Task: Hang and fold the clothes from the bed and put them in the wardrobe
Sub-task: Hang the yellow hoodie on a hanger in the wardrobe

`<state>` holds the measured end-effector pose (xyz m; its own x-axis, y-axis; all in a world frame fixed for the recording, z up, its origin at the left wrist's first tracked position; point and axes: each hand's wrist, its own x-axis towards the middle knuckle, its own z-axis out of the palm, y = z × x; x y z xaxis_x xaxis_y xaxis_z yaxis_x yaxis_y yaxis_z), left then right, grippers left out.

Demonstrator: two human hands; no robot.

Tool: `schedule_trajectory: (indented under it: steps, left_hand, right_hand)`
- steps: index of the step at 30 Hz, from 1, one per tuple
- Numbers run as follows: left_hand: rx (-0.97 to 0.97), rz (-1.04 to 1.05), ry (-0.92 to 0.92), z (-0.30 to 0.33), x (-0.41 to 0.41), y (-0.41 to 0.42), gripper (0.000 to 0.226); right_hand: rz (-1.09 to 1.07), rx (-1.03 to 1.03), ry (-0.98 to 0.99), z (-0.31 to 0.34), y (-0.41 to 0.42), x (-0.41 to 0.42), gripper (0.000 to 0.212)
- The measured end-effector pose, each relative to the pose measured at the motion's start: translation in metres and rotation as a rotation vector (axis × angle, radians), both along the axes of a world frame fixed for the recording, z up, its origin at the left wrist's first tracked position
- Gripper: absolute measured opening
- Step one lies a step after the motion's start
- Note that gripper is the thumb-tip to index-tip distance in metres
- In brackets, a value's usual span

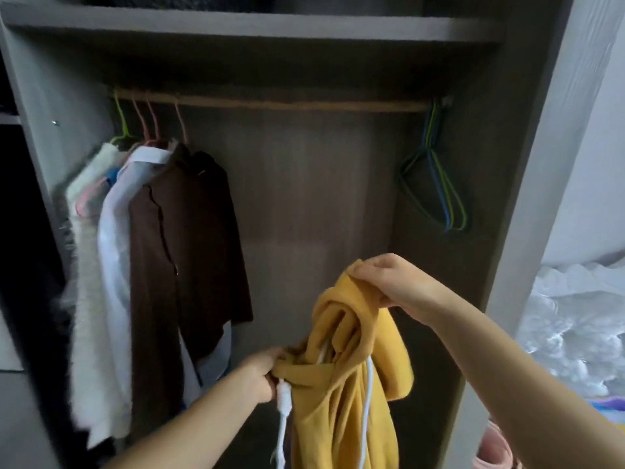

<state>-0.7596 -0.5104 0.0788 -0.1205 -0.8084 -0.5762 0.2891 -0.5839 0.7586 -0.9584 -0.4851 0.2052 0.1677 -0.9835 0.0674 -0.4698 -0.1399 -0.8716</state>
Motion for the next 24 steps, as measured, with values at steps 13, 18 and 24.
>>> schedule_trajectory:
  steps: [13, 18, 24]
  left_hand:
    - [-0.087, 0.041, 0.152, 0.077, -0.019, -0.101, 0.020]
    - [-0.106, -0.028, 0.180, 0.076, -0.011, -0.120, 0.032]
    - [-0.107, -0.054, 0.137, 0.084, 0.024, -0.141, 0.017]
  right_hand:
    - [-0.803, -0.508, 0.979, 0.112, -0.156, -0.050, 0.036]
    - [-0.938, -0.234, 1.258, 0.132, -0.185, -0.087, 0.045]
    - [-1.083, -0.335, 1.075, 0.125, -0.213, -0.104, 0.032]
